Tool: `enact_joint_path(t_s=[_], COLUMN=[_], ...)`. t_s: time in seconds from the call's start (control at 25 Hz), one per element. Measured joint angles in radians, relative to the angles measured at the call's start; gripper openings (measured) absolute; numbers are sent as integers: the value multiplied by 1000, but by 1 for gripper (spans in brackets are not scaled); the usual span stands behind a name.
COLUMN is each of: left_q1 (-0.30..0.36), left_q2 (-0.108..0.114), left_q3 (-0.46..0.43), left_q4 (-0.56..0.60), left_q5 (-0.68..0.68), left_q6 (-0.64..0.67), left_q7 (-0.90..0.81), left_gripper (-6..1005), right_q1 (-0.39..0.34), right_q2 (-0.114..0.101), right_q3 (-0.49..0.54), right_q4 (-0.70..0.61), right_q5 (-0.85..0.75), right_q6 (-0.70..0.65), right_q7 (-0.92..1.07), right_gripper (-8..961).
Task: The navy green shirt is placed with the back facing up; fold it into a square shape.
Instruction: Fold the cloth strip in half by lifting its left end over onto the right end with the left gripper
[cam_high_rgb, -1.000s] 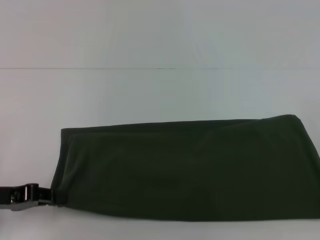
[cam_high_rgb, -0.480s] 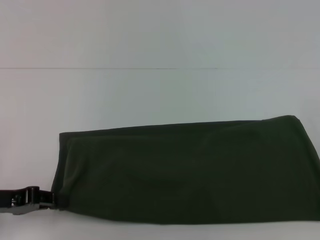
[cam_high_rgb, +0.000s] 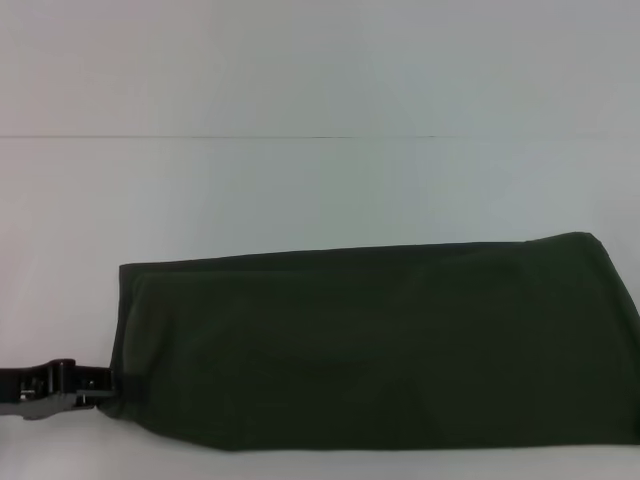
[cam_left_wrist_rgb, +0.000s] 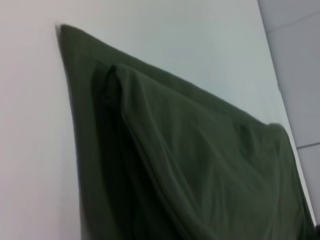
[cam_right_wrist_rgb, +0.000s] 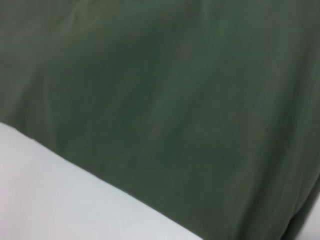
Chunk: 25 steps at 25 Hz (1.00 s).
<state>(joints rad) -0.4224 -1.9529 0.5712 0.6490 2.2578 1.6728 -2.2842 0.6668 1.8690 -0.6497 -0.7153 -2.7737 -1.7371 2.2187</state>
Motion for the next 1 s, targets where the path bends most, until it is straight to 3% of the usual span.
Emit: enact_joint_path(t_s=[0.08,0.48,0.6,0.72,0.84,1.0], left_q1=[0,11,12,9,4,-3], left_q2=[3,17,22,25,28,29], left_q3=[-7,-99,-124,-148,-173,-185], left_q4=[1,40,42,44,44,44], left_q5=[0,0,0,-6,-10,-12], left_q6=[0,3,4,4,4,6], left_q7=[-4,-4,-1,4,6,5], left_gripper=[123,536,670,814,821,826], right_q1=[6,12,9,8,11,-14], right_q2=[3,-1,-6,-6,-7,6], right_q3=[-3,17,27,74,136,167], right_q4=[-2,-136,-190,-241,-266,-259], right_q5=[-16,-13,-21,-18,49,270], right_q6=[-5,-105,-112,-112,-111,-109], right_q7=[10,59,81,84,49,-59], right_gripper=[163,583,768,766,763,760])
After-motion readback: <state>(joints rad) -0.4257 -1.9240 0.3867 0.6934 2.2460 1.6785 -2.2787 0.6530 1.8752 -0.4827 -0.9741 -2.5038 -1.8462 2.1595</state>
